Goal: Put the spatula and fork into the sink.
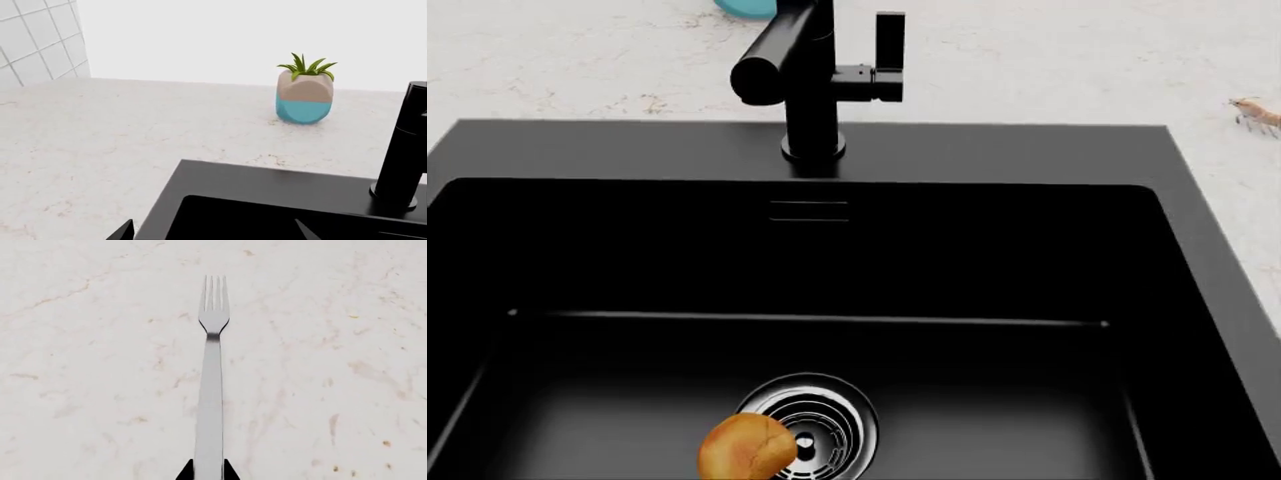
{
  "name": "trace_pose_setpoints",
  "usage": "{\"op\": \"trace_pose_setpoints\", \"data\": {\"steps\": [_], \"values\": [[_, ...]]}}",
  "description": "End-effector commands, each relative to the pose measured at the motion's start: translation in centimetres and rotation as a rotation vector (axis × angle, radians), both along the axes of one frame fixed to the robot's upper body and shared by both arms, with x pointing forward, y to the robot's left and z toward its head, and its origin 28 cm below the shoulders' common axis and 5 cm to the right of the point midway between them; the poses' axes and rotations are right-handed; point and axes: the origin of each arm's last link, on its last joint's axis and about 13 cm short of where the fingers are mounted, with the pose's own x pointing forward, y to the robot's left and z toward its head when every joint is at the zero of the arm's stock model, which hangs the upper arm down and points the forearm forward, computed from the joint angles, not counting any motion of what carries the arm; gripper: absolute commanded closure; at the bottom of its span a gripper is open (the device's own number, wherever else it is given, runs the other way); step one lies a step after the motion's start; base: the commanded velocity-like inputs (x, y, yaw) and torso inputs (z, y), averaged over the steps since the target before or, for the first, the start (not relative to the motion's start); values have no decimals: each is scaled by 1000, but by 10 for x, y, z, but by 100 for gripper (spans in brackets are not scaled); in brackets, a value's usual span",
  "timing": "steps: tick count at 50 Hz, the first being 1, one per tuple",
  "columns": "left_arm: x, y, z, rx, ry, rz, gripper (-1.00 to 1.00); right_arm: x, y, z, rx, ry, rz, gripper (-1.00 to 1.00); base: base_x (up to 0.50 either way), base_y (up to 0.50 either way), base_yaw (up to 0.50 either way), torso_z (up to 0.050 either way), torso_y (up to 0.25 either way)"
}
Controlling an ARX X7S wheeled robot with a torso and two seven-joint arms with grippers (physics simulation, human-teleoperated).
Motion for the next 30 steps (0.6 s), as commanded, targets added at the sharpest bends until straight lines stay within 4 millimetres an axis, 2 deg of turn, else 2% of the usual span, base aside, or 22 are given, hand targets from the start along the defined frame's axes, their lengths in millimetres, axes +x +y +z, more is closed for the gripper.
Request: {"op": "trace_pose_setpoints", "data": {"steps": [1,9,18,23,30], "values": [[2,1,2,-19,-5,4,-100,-4,16,28,-70,50,12,100,0,0,0,0,0],[1,2,2,-19,-6,6,-100,3,34,71,-199,-22,113,100,0,0,0,0,0],[2,1,1,-19,-5,1,-100,-12,66,116,-286,-114,240,100,0,0,0,0,0],[2,1,1,-17,-3,1,-100,-21,76,125,-334,-136,317,100,0,0,0,0,0],[4,0,2,-12,-3,-1,-100,-35,84,115,-339,-141,437,100,0,0,0,0,0]]}}
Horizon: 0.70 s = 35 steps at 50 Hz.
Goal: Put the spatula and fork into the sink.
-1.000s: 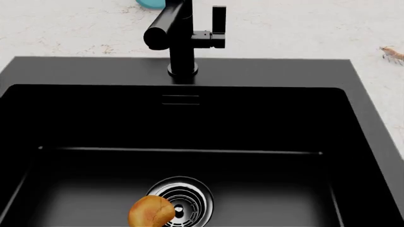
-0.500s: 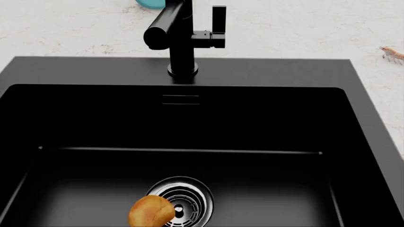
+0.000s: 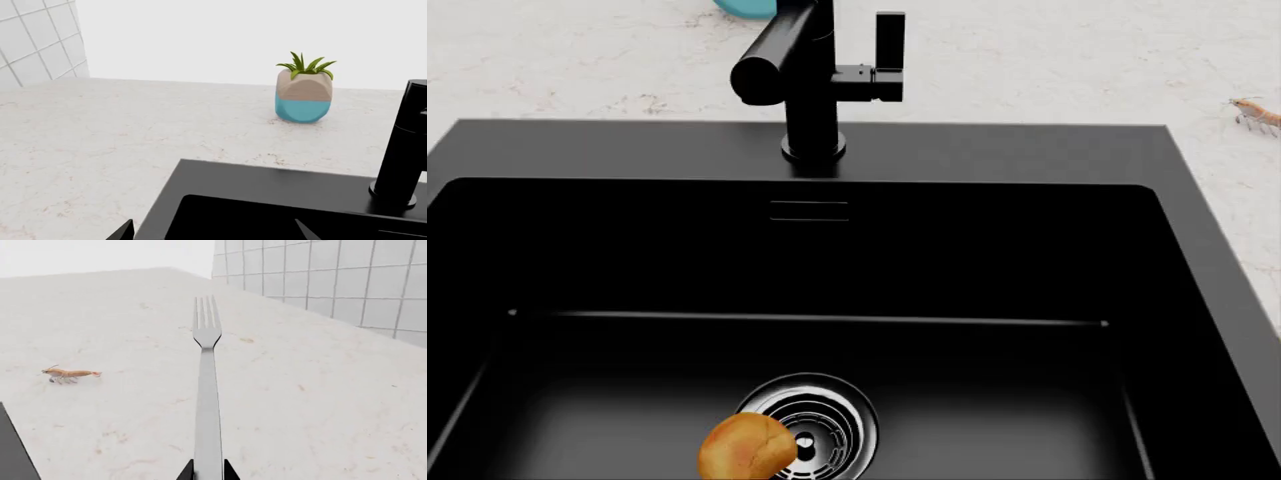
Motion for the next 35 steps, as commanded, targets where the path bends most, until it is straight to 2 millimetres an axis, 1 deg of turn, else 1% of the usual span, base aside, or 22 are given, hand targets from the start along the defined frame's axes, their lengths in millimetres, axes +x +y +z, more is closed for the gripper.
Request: {"op": "trace_pose_setpoints", "data": {"steps": [1,3,6,12,16,23,28,32,35], "values": [[4,0,2,-15,-5,2,-100,-19,16,7,-64,-27,153,100,0,0,0,0,0],[4,0,2,-16,-4,3,-100,-21,16,2,-62,-24,165,100,0,0,0,0,0],[5,-1,2,-14,-4,-1,-100,-18,15,-5,-69,-12,197,100,0,0,0,0,0],[6,-1,3,-15,-3,-1,-100,-23,32,-8,-67,-9,323,100,0,0,0,0,0],[6,0,3,-14,-2,-1,-100,-29,40,-8,-93,2,377,100,0,0,0,0,0],[7,0,3,-16,-4,-1,-100,-35,48,-11,-108,29,440,100,0,0,0,0,0],[7,0,3,-15,-3,2,-100,-40,60,-13,-145,66,543,100,0,0,0,0,0],[8,0,1,-18,-1,4,-100,-42,71,-10,-193,89,622,100,0,0,0,0,0],[8,0,1,-21,-1,4,-100,-42,73,-8,-221,100,654,100,0,0,0,0,0]]}}
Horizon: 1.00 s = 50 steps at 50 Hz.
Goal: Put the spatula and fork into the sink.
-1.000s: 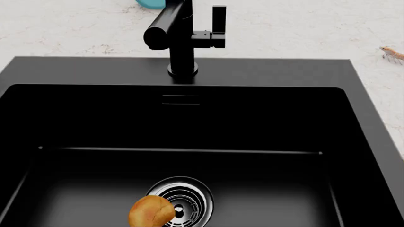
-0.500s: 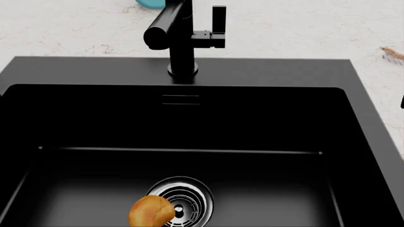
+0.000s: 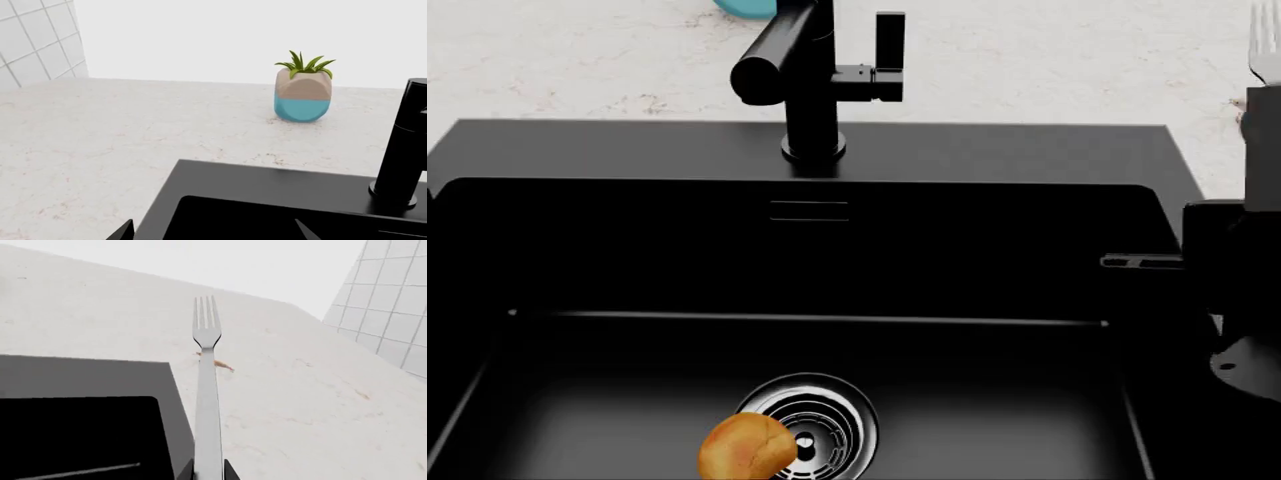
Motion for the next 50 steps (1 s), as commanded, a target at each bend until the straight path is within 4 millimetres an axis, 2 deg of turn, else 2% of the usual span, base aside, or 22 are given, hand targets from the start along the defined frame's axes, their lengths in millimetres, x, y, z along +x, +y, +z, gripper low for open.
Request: {"op": "trace_pose_setpoints", "data": {"steps": [1,2,13,21,43,50], "values": [[3,2,0,-24,-3,8,-100,-6,16,4,-72,29,160,100,0,0,0,0,0],[3,2,0,-25,-2,8,-100,-7,17,5,-36,9,209,100,0,0,0,0,0],[3,1,2,-20,-5,7,-100,-7,25,16,-132,85,325,100,0,0,0,0,0],[2,1,3,-20,-5,7,-100,0,33,17,-173,152,401,100,0,0,0,0,0],[1,3,2,-26,-8,11,-100,32,48,33,-252,427,512,100,0,0,0,0,0],[0,4,2,-25,-9,16,-100,42,52,30,-335,547,542,100,0,0,0,0,0]]}}
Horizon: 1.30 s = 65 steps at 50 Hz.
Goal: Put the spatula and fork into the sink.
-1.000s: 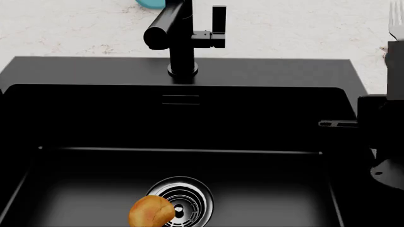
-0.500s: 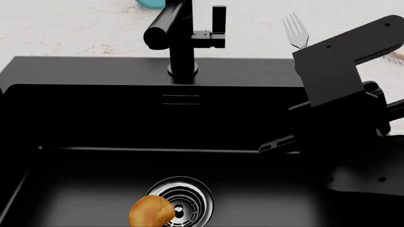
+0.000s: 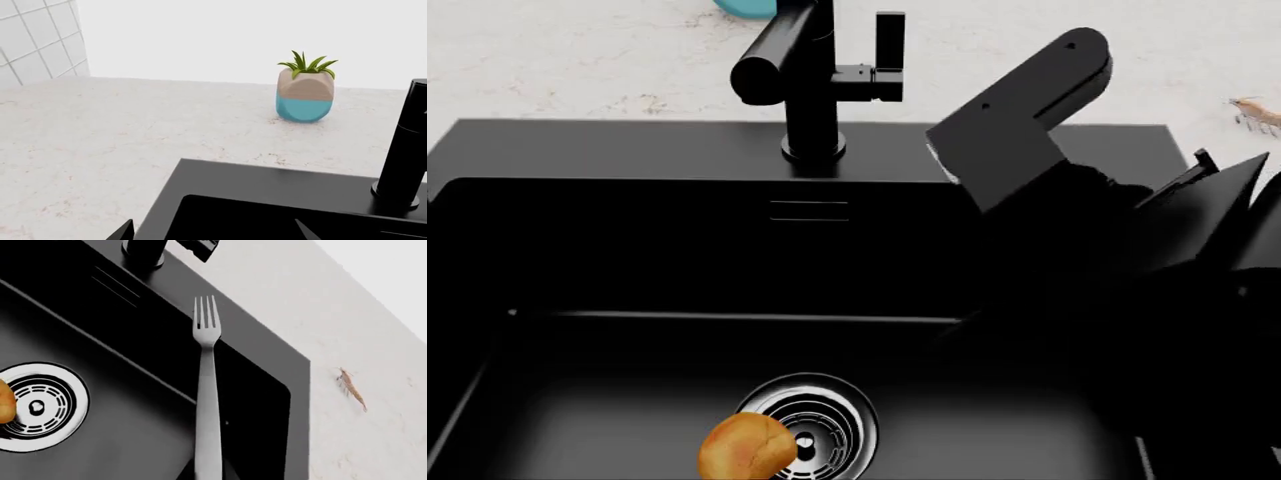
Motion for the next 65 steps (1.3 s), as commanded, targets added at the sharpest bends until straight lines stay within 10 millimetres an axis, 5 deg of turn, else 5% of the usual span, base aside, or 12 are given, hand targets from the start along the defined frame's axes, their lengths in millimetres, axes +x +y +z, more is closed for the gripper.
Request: {"op": "trace_pose_setpoints", "data": {"steps": [1,35,50,51,65], "values": [[1,2,2,-21,-8,10,-100,18,6,5,-118,122,35,100,0,0,0,0,0],[1,3,-2,-27,-4,9,-100,33,13,-78,-279,454,50,100,0,0,0,0,0],[2,3,-2,-27,-2,7,-100,37,17,-86,-244,471,56,100,0,0,0,0,0],[3,3,-2,-27,-2,7,-100,38,17,-84,-224,476,43,-100,0,0,0,0,0],[4,2,1,-19,-1,7,-100,33,11,-43,-150,395,56,-100,0,0,0,0,0]]}}
